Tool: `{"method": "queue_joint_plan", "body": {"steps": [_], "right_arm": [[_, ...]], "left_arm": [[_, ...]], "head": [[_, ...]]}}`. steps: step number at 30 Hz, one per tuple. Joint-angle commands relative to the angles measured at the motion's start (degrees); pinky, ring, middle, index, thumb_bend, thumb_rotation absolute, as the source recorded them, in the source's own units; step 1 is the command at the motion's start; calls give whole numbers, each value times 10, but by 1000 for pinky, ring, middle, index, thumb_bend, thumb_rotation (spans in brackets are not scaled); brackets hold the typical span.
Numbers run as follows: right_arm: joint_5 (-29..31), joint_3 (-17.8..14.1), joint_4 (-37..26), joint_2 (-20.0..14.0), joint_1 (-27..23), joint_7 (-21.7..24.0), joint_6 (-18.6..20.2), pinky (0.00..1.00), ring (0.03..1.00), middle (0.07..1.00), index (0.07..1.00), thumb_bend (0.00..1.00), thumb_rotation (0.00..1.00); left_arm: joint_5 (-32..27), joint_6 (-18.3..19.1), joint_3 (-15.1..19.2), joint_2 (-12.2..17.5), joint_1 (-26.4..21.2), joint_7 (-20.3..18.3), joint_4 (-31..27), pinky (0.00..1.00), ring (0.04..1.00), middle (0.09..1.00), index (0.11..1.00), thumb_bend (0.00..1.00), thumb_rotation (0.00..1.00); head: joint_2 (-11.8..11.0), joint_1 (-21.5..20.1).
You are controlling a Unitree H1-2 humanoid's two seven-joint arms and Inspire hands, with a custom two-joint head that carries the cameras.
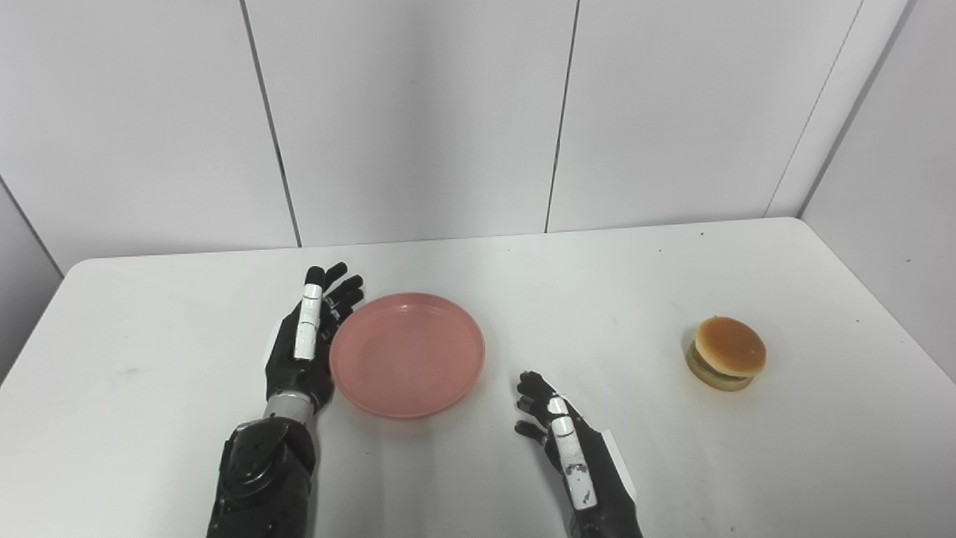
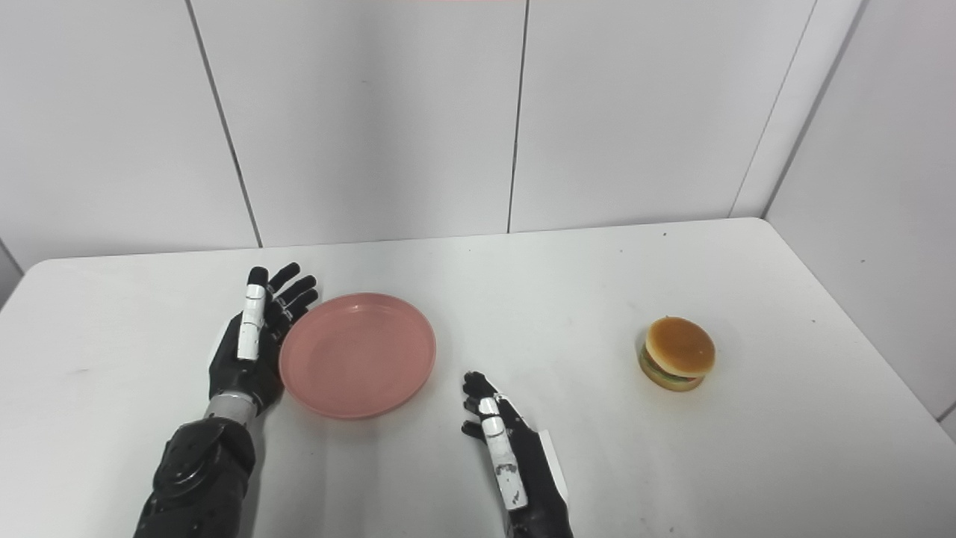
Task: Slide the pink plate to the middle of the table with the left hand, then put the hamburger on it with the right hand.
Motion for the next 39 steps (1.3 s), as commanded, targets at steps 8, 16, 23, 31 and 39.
{"method": "queue_joint_plan", "body": {"steps": [8, 16, 23, 31, 39], "right_arm": [[-18, -4, -6, 30, 47, -15, -48, 799, 859, 871, 836, 758, 1000], [-160, -6, -39, -2, 38, -57, -159, 776, 846, 884, 869, 751, 1000], [-222, -70, -54, -37, -2, -62, -194, 765, 841, 868, 842, 776, 1000], [-362, -139, -51, -107, -81, -59, -197, 726, 831, 836, 809, 697, 1000], [-419, -181, -35, -168, -148, -10, -122, 683, 800, 825, 802, 766, 1000]], "left_arm": [[1, 1, -4, -3, -10, -12, 27, 985, 862, 814, 804, 927, 805], [2, 1, -2, -1, -12, -12, 32, 959, 846, 788, 787, 929, 804], [2, -8, -2, -4, -17, -15, 51, 967, 857, 802, 795, 916, 808], [4, -13, -2, -2, -21, -15, 55, 958, 854, 795, 797, 920, 811], [-4, -4, 4, -6, -21, -15, 54, 981, 857, 789, 788, 906, 798]], "head": [[-3, -1], [-9, -10], [-10, -8], [-11, -9], [-9, -7]]}}
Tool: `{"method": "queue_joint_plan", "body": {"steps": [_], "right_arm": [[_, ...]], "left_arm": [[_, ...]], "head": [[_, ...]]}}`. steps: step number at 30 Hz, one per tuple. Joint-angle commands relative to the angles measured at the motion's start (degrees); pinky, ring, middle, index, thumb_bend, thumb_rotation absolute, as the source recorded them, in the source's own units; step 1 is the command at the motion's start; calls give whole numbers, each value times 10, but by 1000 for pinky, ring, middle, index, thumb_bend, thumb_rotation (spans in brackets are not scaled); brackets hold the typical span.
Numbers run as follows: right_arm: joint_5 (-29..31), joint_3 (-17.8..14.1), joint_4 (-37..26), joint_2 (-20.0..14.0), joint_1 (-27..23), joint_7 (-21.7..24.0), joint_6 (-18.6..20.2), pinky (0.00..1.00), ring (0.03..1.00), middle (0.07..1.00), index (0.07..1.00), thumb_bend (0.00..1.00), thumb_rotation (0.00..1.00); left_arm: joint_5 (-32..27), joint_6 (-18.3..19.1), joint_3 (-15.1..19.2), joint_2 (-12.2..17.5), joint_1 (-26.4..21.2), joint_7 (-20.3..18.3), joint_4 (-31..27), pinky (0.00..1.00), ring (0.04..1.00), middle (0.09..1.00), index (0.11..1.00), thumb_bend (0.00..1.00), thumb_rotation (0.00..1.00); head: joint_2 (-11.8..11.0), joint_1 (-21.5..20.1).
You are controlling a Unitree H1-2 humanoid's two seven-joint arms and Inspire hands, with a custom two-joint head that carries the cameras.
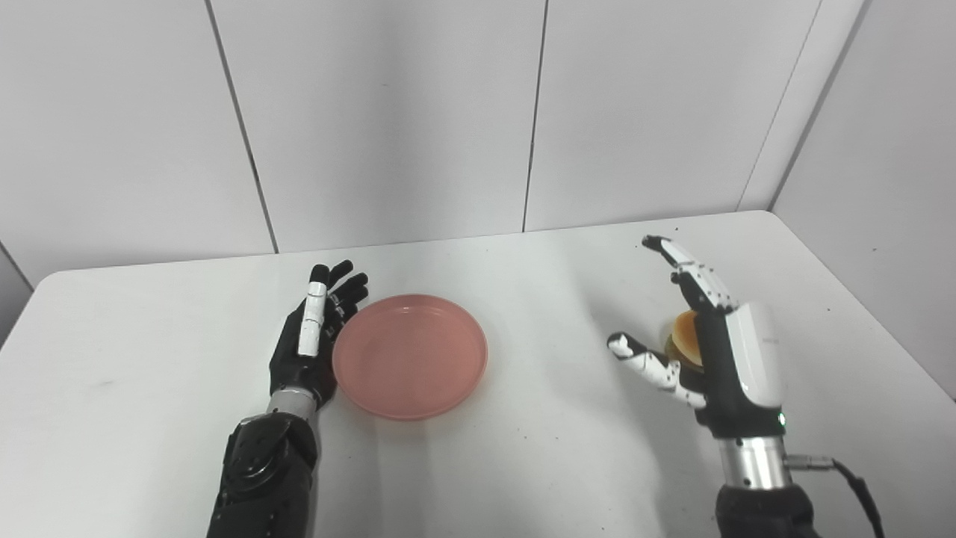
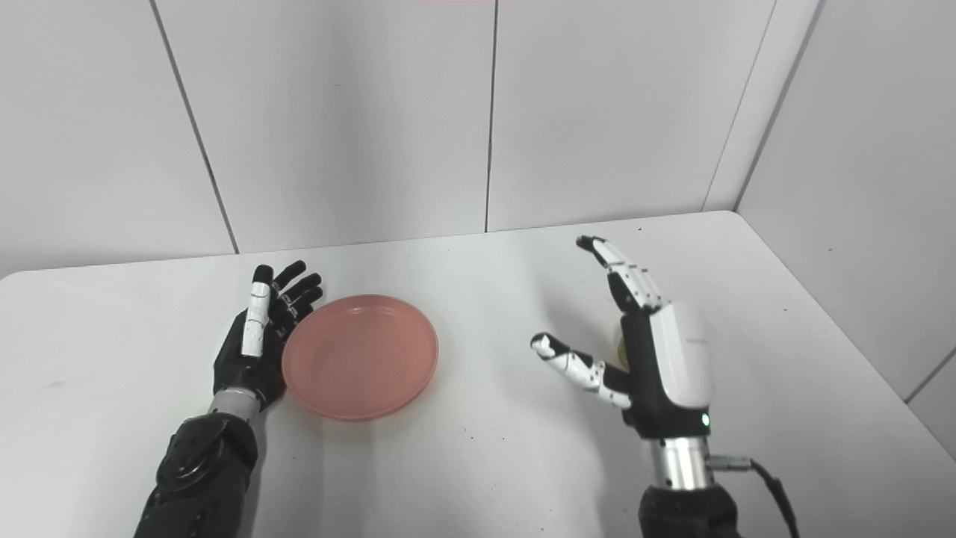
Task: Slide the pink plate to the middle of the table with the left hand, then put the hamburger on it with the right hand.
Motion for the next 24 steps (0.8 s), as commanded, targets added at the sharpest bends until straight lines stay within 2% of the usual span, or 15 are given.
{"method": "queue_joint_plan", "body": {"steps": [1, 6, 9, 14, 19, 24], "right_arm": [[-16, -15, 5, -23, -26, 6, 17, 678, 796, 822, 799, 765, 1000], [-43, -26, 50, -54, -54, 5, 26, 665, 791, 814, 774, 733, 1000], [-65, -24, 80, -68, -67, 0, 36, 690, 803, 813, 760, 735, 1000], [-103, -14, 125, -89, -84, -3, 49, 754, 814, 810, 735, 718, 1000], [-164, 7, 183, -117, -101, -13, 68, 765, 805, 798, 700, 683, 1000], [-154, 16, 233, -132, -112, 0, 88, 743, 796, 792, 690, 703, 1000]], "left_arm": [[-4, 21, 2, -4, 0, 2, 9, 982, 857, 789, 787, 904, 797], [-5, 25, 4, -6, 1, 3, 6, 988, 858, 787, 777, 896, 794], [-5, 20, 5, -7, 0, 1, 15, 999, 859, 785, 773, 900, 790], [-4, 19, 5, -6, -1, 0, 16, 996, 851, 777, 777, 897, 788], [-4, 20, 6, -5, 0, 0, 14, 995, 850, 775, 771, 898, 784], [-4, 29, 9, -5, 3, 5, 2, 989, 848, 766, 762, 901, 776]], "head": [[2, 0], [1, 1], [1, 3], [0, 4], [1, 7], [3, 9]]}}
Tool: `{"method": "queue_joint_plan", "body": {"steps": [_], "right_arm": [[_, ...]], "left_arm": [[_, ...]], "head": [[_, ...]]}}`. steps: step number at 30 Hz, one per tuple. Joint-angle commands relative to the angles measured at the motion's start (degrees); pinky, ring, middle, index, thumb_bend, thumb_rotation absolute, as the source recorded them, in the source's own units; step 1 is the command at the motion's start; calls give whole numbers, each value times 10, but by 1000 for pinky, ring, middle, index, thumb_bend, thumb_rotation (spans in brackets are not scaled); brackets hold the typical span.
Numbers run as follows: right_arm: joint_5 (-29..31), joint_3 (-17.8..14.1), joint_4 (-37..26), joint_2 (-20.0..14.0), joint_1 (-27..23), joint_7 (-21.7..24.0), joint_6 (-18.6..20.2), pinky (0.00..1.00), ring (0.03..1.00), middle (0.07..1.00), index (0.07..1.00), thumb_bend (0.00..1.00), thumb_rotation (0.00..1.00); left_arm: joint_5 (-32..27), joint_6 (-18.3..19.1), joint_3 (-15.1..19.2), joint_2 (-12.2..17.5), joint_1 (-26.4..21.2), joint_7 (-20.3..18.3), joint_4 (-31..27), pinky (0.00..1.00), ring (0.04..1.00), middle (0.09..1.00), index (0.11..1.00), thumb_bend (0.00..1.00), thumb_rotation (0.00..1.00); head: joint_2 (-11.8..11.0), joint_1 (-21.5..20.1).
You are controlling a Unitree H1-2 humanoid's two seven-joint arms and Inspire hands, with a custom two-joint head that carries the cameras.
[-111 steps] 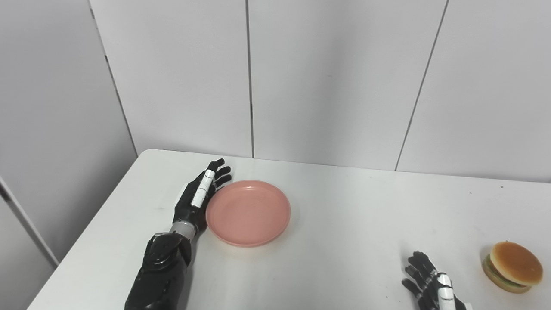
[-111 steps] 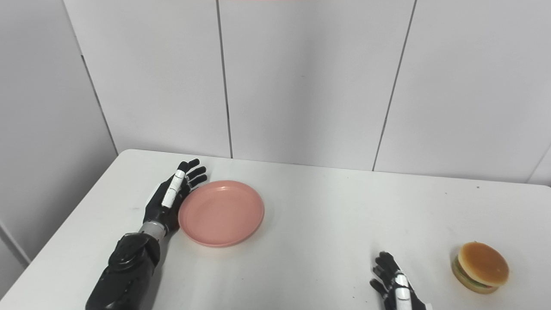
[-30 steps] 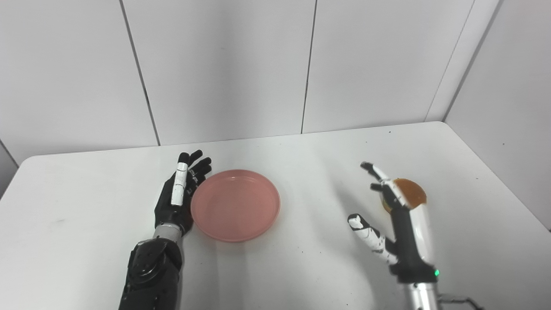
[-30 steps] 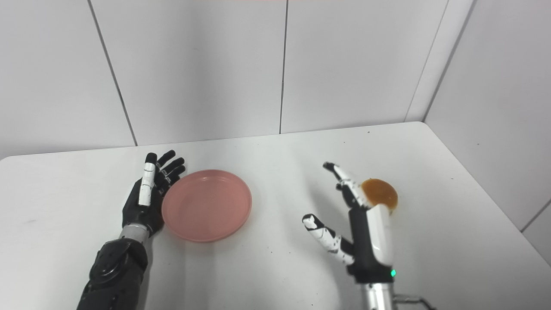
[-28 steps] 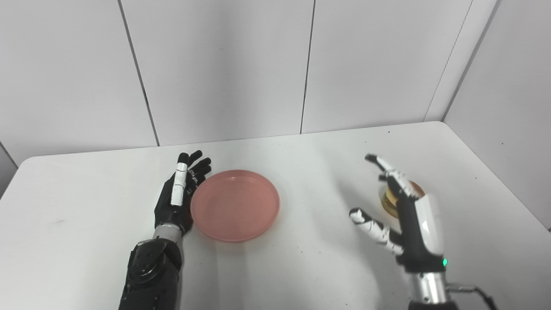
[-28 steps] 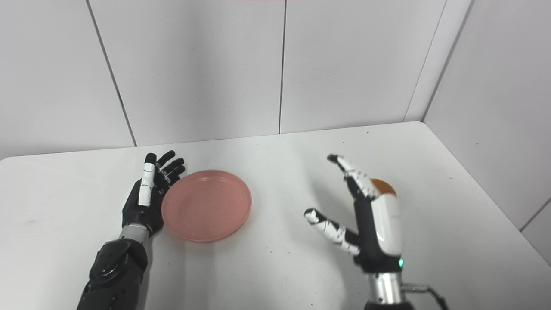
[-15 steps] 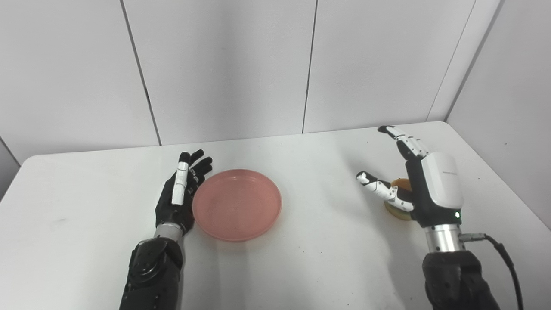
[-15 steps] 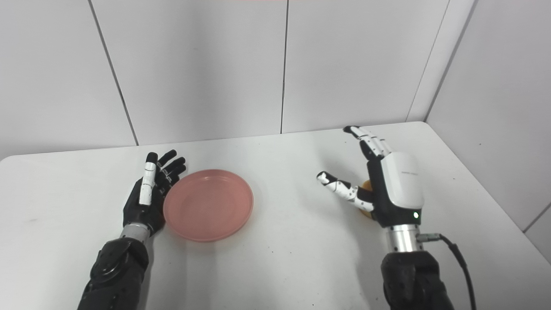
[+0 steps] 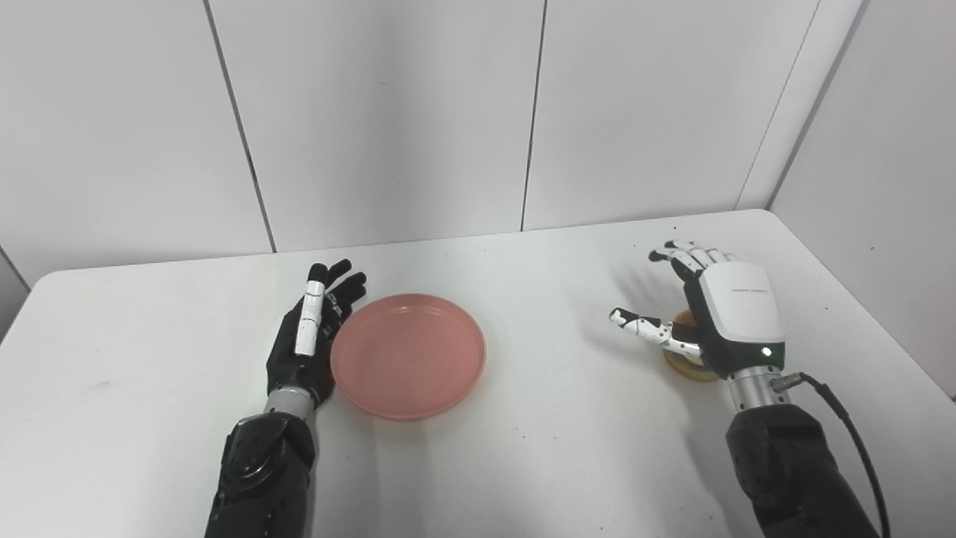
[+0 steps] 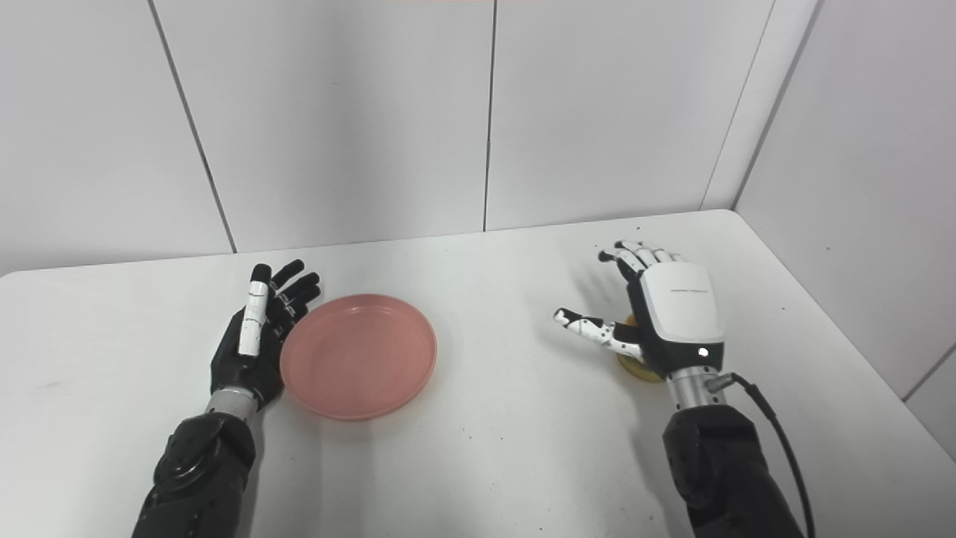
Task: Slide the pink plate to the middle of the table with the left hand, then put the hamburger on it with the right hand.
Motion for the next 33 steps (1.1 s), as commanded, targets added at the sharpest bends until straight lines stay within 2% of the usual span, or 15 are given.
{"method": "queue_joint_plan", "body": {"steps": [1, 4, 10, 16, 23, 27, 30, 32, 33], "right_arm": [[6, 1, 1, -15, -20, -2, 17, 724, 792, 791, 695, 711, 1000], [11, 7, 20, -19, -21, 7, 29, 690, 790, 795, 707, 705, 1000], [33, 14, 59, -19, -20, -6, 38, 690, 783, 796, 695, 686, 1000], [76, 15, 65, -13, -16, 11, 51, 658, 799, 815, 705, 663, 989], [82, 27, 77, -14, -12, 7, 61, 654, 795, 800, 712, 672, 1000], [97, 32, 140, -25, -22, -17, 44, 679, 804, 814, 716, 747, 1000], [111, 40, 187, -34, -33, -47, 24, 685, 797, 808, 710, 762, 1000], [120, 43, 208, -36, -40, -67, 14, 651, 751, 780, 690, 758, 1000], [124, 44, 213, -36, -42, -74, 11, 570, 663, 724, 661, 726, 936]], "left_arm": [[-4, 28, 3, -3, 4, 8, 2, 985, 845, 765, 760, 902, 776], [-2, 23, 4, -2, 3, 7, 5, 971, 842, 762, 759, 900, 776], [-2, 23, 5, 0, -1, 7, 10, 961, 839, 752, 759, 901, 780], [-1, 30, 5, 3, -1, 8, 3, 952, 843, 757, 757, 899, 783], [-6, 34, 6, 0, -2, 5, 1, 976, 848, 761, 755, 896, 772], [-5, 39, 6, -1, 0, 5, -5, 973, 849, 762, 749, 889, 776], [-8, 43, 8, -1, 1, 3, -6, 969, 842, 761, 747, 889, 776], [-11, 45, 9, -2, 2, 2, -6, 983, 843, 759, 746, 891, 765], [-11, 46, 9, -1, 2, 2, -6, 987, 845, 761, 746, 888, 767]], "head": [[0, 0], [0, 1], [0, 3], [1, 3], [4, 4], [8, 7], [10, 8], [11, 7], [11, 7]]}}
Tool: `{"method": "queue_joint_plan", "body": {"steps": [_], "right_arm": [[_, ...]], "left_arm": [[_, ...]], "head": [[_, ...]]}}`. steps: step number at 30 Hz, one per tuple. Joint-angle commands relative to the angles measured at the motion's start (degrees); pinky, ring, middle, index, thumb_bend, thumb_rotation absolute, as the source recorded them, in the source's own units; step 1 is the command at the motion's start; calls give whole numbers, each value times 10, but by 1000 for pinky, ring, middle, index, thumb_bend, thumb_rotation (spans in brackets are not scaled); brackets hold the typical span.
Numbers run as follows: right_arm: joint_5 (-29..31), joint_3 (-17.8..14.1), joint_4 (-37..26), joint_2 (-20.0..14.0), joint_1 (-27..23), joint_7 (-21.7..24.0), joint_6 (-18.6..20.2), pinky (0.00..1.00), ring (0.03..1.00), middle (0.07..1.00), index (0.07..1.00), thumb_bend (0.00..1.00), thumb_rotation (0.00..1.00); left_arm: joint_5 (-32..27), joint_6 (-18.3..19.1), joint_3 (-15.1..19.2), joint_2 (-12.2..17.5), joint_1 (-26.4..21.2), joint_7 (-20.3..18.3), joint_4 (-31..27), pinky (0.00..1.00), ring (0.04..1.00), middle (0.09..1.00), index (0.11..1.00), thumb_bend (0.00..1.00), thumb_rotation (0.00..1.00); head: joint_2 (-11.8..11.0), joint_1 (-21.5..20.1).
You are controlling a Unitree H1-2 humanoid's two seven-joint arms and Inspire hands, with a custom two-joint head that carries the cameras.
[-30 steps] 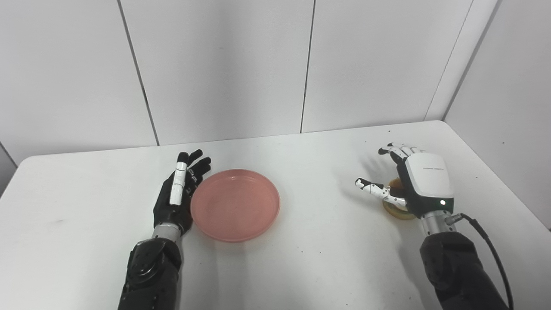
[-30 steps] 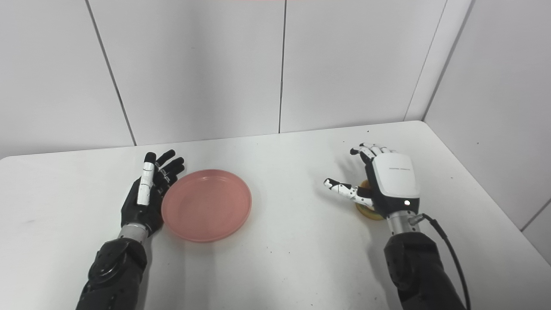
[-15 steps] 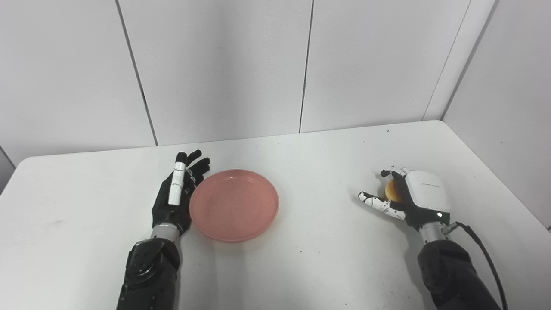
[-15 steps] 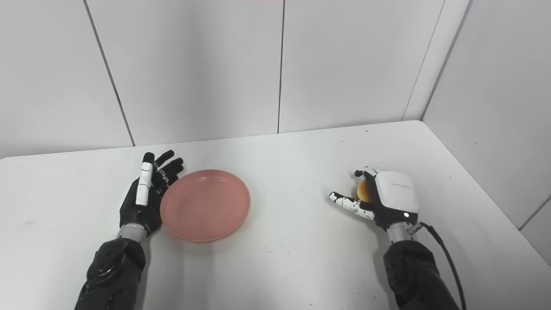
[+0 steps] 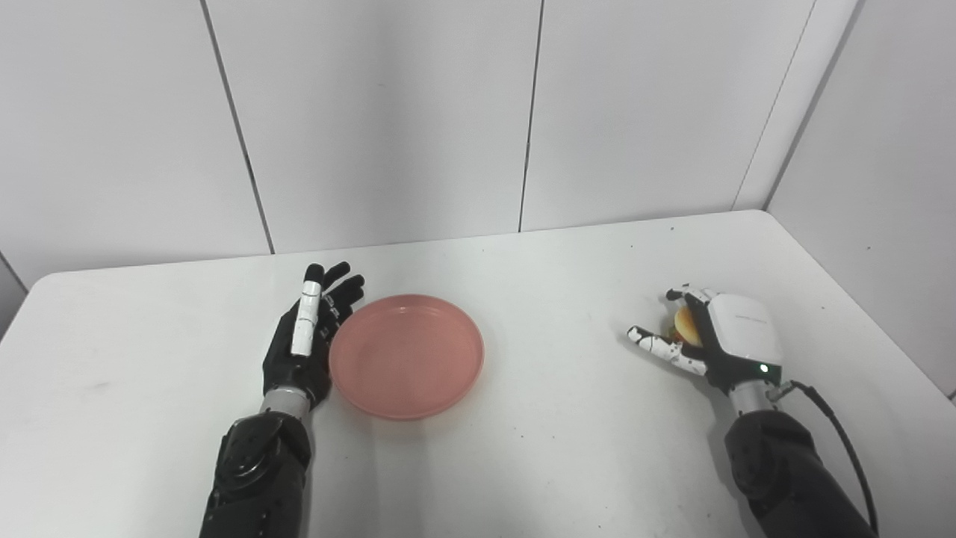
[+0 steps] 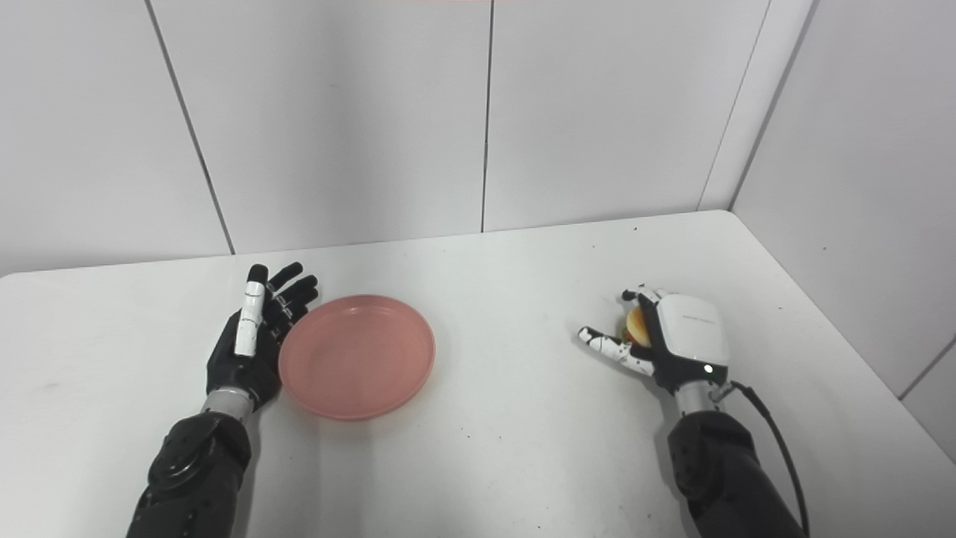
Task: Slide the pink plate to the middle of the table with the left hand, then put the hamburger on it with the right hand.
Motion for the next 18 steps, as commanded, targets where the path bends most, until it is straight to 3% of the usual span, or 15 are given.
{"method": "queue_joint_plan", "body": {"steps": [1, 2, 3, 4, 6, 10, 12, 18], "right_arm": [[16, 1, 17, -5, -3, -17, -13, 542, 633, 705, 651, 716, 913], [20, 1, 20, -4, -4, -28, -18, 451, 536, 632, 608, 676, 740], [24, 2, 21, -3, -5, -38, -22, 395, 475, 587, 582, 652, 630], [27, 3, 22, -2, -6, -45, -24, 338, 410, 525, 535, 581, 405], [33, 7, 24, -4, -8, -51, -26, 277, 341, 454, 496, 528, 225], [39, 15, 26, -10, -10, -60, -27, 260, 321, 419, 481, 510, 156], [40, 20, 29, -14, -12, -64, -28, 262, 323, 418, 498, 518, 39], [48, 31, 30, -22, -16, -66, -34, 261, 319, 413, 504, 519, 9]], "left_arm": [[-4, 24, 1, -2, 2, 1, 4, 989, 846, 761, 745, 887, 768], [-4, 23, 0, -1, 2, 1, 5, 985, 846, 765, 746, 891, 770], [-5, 23, -1, -1, 2, 1, 6, 982, 846, 768, 746, 894, 772], [-6, 23, -1, -1, 2, 1, 6, 980, 845, 768, 746, 895, 770], [-6, 21, -2, -1, 1, 0, 8, 976, 845, 770, 745, 896, 771], [-6, 22, -4, -1, 2, -1, 5, 970, 844, 770, 738, 897, 773], [-4, 19, -6, 0, 2, -1, 7, 964, 844, 772, 741, 898, 778], [1, 12, -11, 1, 1, -1, 13, 945, 843, 778, 740, 888, 795]], "head": [[1, 0], [1, 0], [1, 0], [1, 0], [1, 0], [3, 2], [3, 2], [3, 4]]}}
